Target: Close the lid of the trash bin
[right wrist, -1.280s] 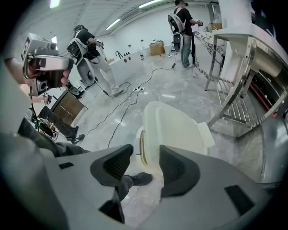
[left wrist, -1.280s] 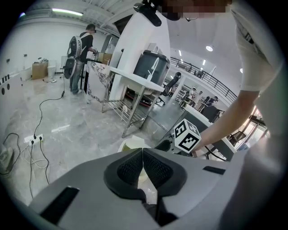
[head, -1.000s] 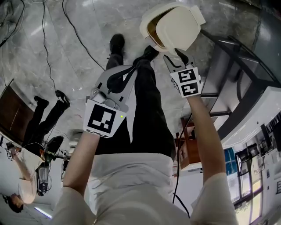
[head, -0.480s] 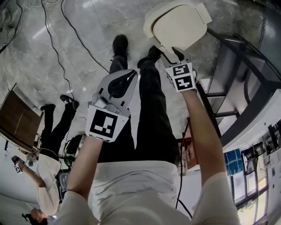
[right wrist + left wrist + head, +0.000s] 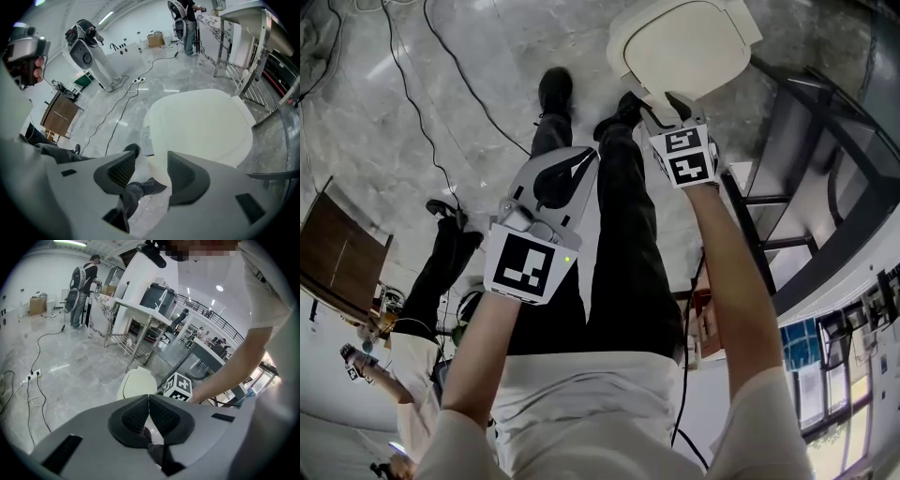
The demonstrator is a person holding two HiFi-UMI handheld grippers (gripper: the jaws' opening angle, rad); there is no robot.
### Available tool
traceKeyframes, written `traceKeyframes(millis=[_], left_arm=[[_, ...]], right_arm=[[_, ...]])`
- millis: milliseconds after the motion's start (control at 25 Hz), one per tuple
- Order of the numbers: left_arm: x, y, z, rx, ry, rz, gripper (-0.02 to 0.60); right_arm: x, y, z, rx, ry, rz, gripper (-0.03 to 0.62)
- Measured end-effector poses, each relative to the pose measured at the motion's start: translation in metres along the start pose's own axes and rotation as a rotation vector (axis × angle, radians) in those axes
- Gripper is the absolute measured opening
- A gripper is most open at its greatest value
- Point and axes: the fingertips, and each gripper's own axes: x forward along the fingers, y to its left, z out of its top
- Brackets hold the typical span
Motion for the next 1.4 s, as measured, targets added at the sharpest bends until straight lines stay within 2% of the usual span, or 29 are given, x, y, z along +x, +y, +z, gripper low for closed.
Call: traceKeyframes(millis=[240, 520, 720, 840, 1040, 1160, 1400], left_arm=[[0.007, 0.002, -0.004, 0.0, 0.006, -0.007, 0.017], [0.009, 0.007, -0.007, 0.001, 0.006, -0.01, 0.017], [0.007, 0.007, -0.014, 0.011, 0.012, -0.016, 0.017], [0.004, 0.004, -0.017, 0.022, 0.009, -0.021, 0.017], [-0.001, -0.003, -0.018, 0.039, 0.018, -0.028, 0.017], [-0.008, -0.005, -0.017, 0.056, 0.012, -0.031, 0.017], [-0.023, -0.005, -0.005, 0.102, 0.002, -0.026, 0.017]], right_arm=[[0.02, -0.002, -0.008, -0.022, 0.023, -0.046, 0.229], [0.023, -0.005, -0.009, -0.013, 0.001, -0.103, 0.239], [0.025, -0.006, -0.01, -0.027, 0.011, -0.113, 0.245], [0.027, -0.006, -0.008, 0.012, 0.018, -0.115, 0.235], [0.026, -0.004, -0.009, 0.005, 0.038, -0.086, 0.244], [0.019, -0.002, -0.005, 0.031, 0.038, -0.068, 0.247], [-0.011, 0.0, 0.005, 0.016, 0.008, -0.094, 0.247]])
